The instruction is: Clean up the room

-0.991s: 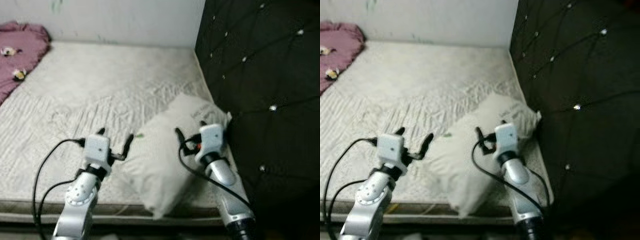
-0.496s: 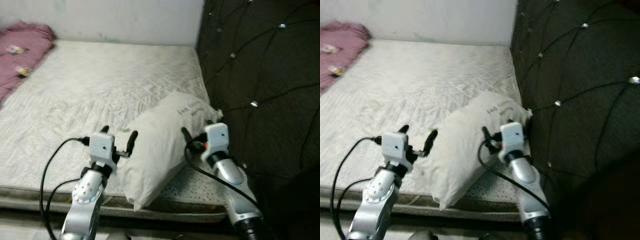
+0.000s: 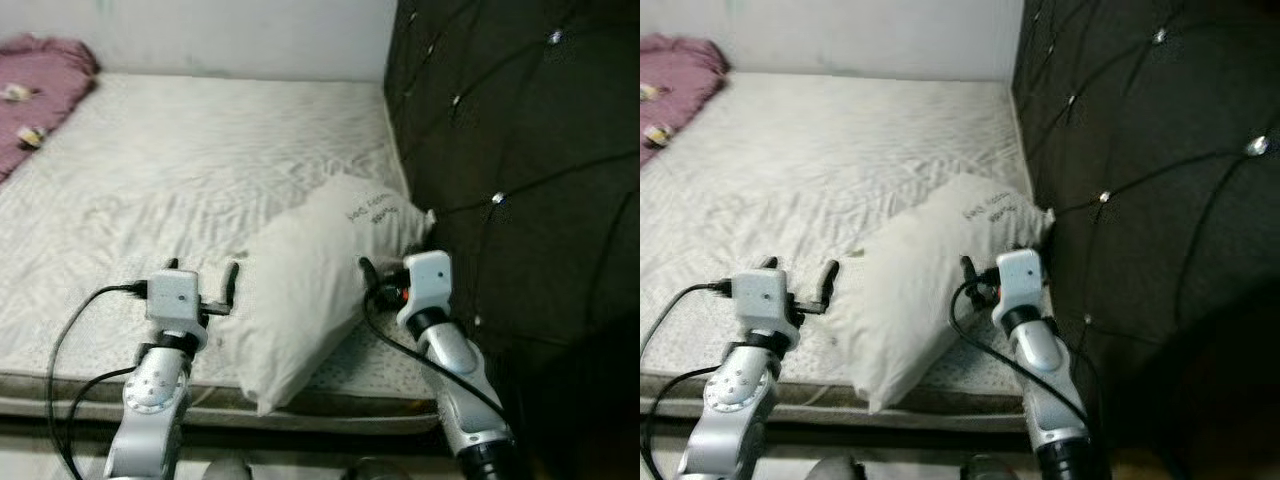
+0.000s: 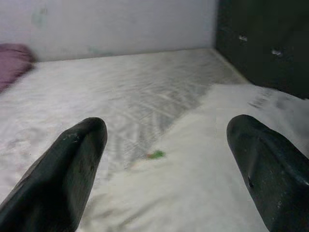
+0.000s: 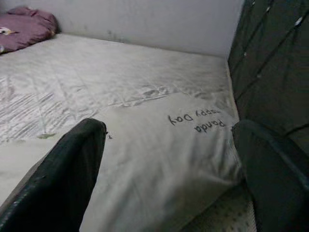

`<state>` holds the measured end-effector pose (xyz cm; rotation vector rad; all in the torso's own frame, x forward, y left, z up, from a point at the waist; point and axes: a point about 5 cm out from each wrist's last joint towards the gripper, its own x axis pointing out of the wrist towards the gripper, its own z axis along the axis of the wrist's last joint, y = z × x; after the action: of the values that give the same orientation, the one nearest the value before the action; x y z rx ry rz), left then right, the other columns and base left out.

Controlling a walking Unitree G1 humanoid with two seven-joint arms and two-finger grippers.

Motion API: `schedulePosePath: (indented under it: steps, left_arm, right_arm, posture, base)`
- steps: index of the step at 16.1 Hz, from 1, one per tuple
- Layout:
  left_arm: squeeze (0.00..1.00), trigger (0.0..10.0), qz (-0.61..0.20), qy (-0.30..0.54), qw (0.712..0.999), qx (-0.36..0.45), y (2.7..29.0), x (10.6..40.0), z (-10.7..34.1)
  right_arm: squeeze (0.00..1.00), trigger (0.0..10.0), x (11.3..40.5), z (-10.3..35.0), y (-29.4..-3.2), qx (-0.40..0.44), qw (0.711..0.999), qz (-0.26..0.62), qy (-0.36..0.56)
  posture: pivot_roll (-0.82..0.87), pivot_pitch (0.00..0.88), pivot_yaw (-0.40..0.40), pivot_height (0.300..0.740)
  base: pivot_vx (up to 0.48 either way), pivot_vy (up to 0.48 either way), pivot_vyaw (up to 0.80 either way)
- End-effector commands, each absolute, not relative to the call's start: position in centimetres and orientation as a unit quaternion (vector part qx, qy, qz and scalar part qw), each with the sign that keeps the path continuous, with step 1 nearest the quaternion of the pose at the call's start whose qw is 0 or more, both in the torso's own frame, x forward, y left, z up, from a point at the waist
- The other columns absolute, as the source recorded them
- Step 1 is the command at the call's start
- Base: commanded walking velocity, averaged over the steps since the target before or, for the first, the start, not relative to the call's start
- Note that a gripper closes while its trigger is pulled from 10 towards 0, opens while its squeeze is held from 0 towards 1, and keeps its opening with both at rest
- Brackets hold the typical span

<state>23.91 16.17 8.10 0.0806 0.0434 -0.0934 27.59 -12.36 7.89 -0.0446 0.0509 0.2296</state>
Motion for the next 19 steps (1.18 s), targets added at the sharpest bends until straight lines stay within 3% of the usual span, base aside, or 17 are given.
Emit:
schedulePosePath:
  steps: [1,10,15,19]
  left_arm:
    - [0.00,10.0,-0.050,0.015,0.998,0.038,16.29,23.94,8.30]
    - [0.00,10.0,-0.050,0.029,0.998,0.019,16.15,23.37,7.97]
    - [0.00,10.0,-0.050,0.030,0.998,0.023,16.14,23.56,8.09]
    - [0.00,10.0,-0.055,0.033,0.998,0.016,15.98,23.55,8.11]
  right_arm:
    - [0.00,10.0,27.77,8.25,-12.24,-0.022,0.992,0.120,0.017]
    - [0.00,10.0,27.51,8.28,-13.02,-0.029,0.993,0.112,0.020]
    - [0.00,10.0,27.57,8.30,-12.94,-0.028,0.993,0.109,0.021]
    - [0.00,10.0,27.51,8.28,-12.97,-0.029,0.993,0.109,0.022]
  posture:
    - [-0.01,0.002,-0.024,0.740]
    - [-0.02,0.009,-0.030,0.740]
    - [-0.02,0.035,-0.027,0.740]
    - [-0.02,0.033,-0.027,0.740]
  base:
    - [0.000,0.000,0.00]
    - [0.000,0.000,0.00]
    - [0.000,0.000,-0.75]
    - [0.000,0.000,0.00]
